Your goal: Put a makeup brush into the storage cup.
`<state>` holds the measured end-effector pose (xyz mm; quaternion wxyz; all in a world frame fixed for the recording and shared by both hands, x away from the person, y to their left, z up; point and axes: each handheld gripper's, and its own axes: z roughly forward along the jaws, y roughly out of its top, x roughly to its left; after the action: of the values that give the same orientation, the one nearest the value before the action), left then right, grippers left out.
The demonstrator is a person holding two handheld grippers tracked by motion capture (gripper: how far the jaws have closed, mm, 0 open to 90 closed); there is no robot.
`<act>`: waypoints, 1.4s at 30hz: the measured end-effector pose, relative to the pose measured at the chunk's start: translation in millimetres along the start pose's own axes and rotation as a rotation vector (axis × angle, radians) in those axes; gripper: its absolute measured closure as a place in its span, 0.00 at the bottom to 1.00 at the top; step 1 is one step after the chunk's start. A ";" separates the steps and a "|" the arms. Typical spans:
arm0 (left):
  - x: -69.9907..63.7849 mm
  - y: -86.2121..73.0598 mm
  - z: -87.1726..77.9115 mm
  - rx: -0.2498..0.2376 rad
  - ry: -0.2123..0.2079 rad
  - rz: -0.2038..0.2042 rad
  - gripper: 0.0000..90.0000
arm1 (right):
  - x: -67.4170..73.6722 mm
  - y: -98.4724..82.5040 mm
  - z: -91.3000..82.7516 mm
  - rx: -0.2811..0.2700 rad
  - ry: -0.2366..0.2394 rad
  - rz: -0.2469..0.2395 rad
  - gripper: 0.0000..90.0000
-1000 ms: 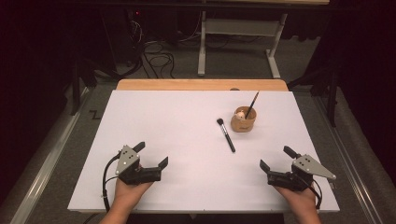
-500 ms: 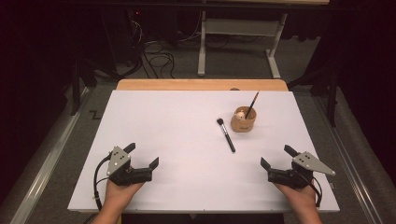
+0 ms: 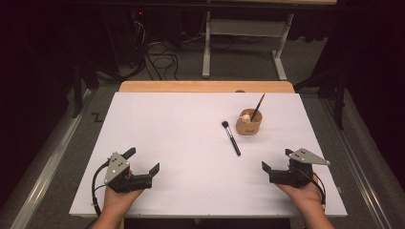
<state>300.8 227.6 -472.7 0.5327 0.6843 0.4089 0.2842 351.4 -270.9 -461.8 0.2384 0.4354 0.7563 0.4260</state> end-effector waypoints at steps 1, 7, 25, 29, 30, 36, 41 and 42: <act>-0.9 0.1 0.4 0.000 -0.003 0.009 0.01 | -0.4 0.3 1.0 0.007 0.002 0.002 0.00; -1.9 -0.3 0.3 -0.004 -0.025 0.010 0.01 | 1.4 0.9 3.7 0.071 -0.001 -0.001 0.00; 0.0 1.3 0.8 -0.015 -0.048 0.011 0.01 | 5.9 12.1 5.1 0.226 0.017 -0.042 0.00; -0.6 1.1 0.6 -0.010 -0.053 0.017 0.01 | 8.6 16.6 5.6 0.260 0.026 -0.047 0.00; -1.4 0.9 0.5 -0.011 -0.054 0.015 0.01 | 9.0 17.4 5.5 0.270 0.030 -0.047 0.00; -4.2 2.1 -1.7 -0.009 -0.060 0.012 0.01 | 10.9 20.6 7.3 0.320 0.048 -0.063 0.00; -5.7 2.8 -3.8 -0.013 -0.059 0.009 0.01 | 12.8 23.0 10.6 0.381 0.062 -0.079 0.00; -5.7 2.8 -3.8 -0.015 -0.057 0.006 0.01 | 13.3 23.4 11.3 0.398 0.066 -0.078 0.00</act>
<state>295.5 224.3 -468.7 0.5486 0.6892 0.3893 0.2693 363.6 -248.5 -447.6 0.1391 0.4299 0.8494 0.2727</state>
